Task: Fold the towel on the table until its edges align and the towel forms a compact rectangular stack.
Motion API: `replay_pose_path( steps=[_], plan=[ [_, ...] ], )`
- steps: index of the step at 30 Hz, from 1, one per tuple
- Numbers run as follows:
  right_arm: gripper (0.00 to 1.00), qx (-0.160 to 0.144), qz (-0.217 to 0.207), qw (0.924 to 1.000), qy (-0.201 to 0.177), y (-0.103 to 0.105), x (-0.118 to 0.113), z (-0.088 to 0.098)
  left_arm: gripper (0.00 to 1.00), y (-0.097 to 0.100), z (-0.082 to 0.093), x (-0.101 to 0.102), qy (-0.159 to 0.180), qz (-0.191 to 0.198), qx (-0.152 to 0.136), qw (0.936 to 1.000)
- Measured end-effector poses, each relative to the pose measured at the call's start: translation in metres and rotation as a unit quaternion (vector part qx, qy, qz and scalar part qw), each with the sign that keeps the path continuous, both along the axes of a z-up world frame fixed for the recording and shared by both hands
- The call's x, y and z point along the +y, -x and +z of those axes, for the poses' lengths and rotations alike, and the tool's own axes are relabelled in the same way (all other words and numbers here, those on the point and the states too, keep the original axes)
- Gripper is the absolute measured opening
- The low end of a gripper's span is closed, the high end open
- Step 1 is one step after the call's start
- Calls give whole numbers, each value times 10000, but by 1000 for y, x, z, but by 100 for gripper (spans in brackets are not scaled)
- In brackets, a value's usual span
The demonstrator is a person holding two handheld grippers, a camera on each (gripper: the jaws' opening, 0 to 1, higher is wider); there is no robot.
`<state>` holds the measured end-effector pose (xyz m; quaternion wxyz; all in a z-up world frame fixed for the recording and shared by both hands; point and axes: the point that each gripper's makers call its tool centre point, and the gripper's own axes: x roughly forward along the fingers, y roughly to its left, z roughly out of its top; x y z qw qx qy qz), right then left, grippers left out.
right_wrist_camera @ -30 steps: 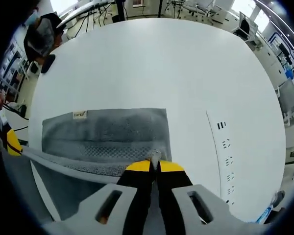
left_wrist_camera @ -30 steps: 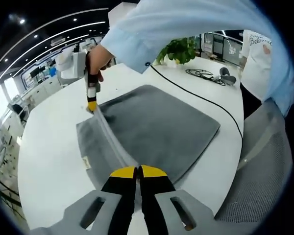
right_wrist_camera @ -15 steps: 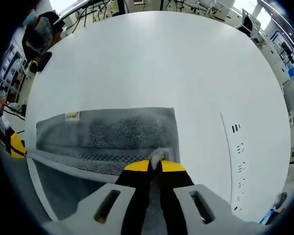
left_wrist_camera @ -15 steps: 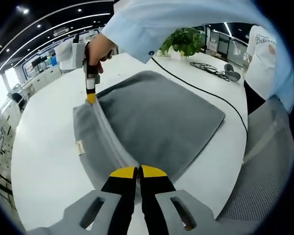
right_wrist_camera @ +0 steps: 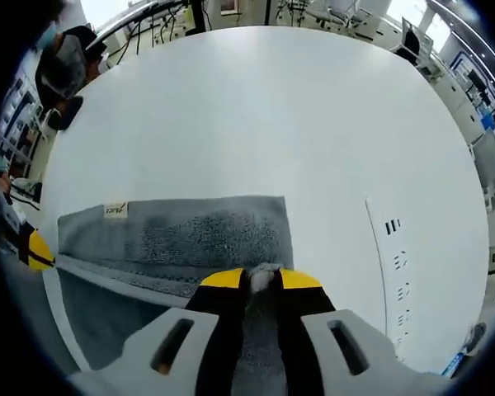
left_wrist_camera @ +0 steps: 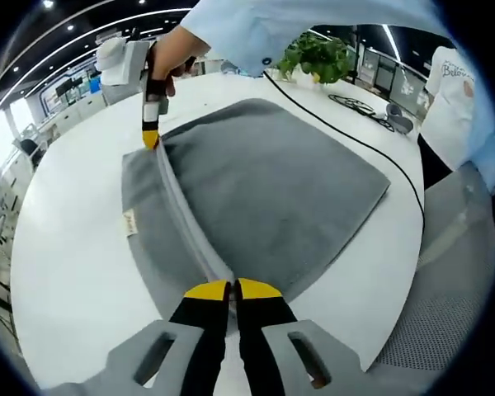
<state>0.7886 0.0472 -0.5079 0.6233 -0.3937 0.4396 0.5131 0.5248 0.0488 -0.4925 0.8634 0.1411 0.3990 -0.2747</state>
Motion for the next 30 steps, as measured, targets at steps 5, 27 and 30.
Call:
replay_pose_path(
  steps=[5,27,30],
  plan=[
    [13,-64,25,9999,-92,-5,6,0,5,1,-4,2,29,86,81,9999],
    [11,-392,42,9984,-398,-25,18,13,5,3,-8,5,35,149,253,9996],
    [11,-330,2,9988,-371,-22,13,11,5,3,-7,5,37,168,264,9995]
  ],
)
